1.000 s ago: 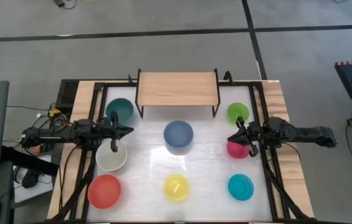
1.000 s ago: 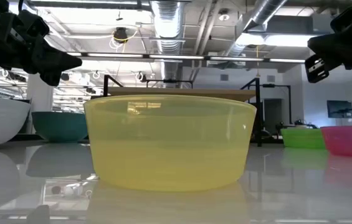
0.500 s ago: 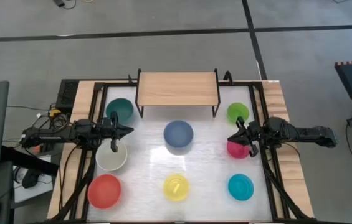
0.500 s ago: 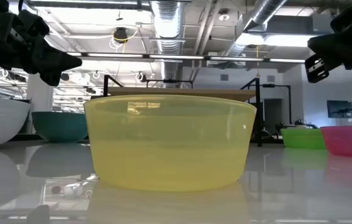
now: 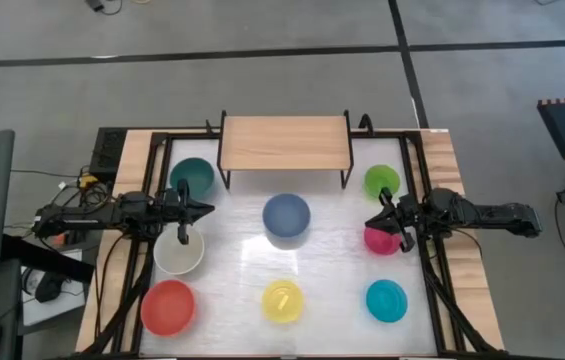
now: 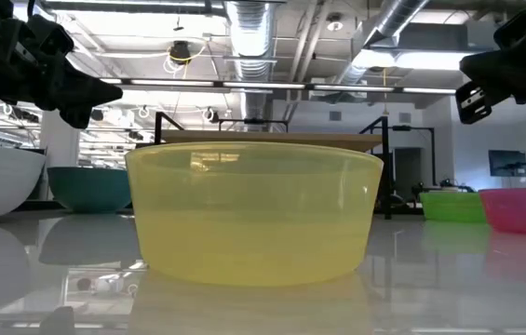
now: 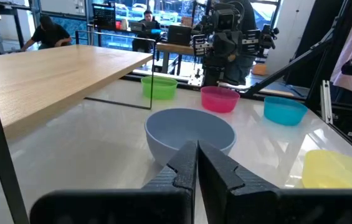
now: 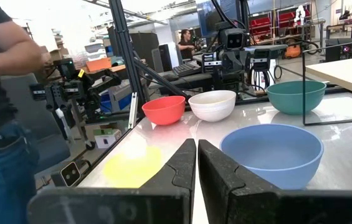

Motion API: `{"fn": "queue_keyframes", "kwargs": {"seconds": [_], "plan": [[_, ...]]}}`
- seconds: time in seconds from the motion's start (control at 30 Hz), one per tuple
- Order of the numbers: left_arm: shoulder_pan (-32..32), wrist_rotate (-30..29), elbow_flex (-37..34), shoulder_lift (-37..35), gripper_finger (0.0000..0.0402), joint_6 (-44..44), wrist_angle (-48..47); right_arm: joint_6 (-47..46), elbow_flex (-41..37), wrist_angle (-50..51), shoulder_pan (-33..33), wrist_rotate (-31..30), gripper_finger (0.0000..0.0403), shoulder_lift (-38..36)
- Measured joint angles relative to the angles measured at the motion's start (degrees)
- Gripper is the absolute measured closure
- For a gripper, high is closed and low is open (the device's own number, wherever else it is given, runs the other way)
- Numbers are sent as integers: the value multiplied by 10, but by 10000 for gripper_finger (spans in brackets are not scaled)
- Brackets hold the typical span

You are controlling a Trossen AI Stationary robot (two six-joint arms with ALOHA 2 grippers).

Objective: Place and stack bowls onto a shelf

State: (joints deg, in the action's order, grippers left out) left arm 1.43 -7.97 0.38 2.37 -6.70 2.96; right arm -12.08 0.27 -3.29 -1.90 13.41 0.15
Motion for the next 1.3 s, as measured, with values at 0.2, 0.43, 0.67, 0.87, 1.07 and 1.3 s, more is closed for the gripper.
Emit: {"fn": "queue_keyframes", "kwargs": {"seconds": [0.2,0.43,0.67,0.87,1.07,1.3], "plan": [[0,0,0,0,401,0,0,0,0,0,0,0,356,0],[0,0,0,0,401,0,0,0,0,0,0,0,356,0],[0,0,0,0,401,0,0,0,0,0,0,0,356,0],[0,0,0,0,401,0,0,0,0,0,0,0,356,0],[0,0,0,0,401,0,0,3,0,0,-1,-1,356,0],[0,0,0,0,401,0,0,-59,0,-18,0,-2,356,0]]}}
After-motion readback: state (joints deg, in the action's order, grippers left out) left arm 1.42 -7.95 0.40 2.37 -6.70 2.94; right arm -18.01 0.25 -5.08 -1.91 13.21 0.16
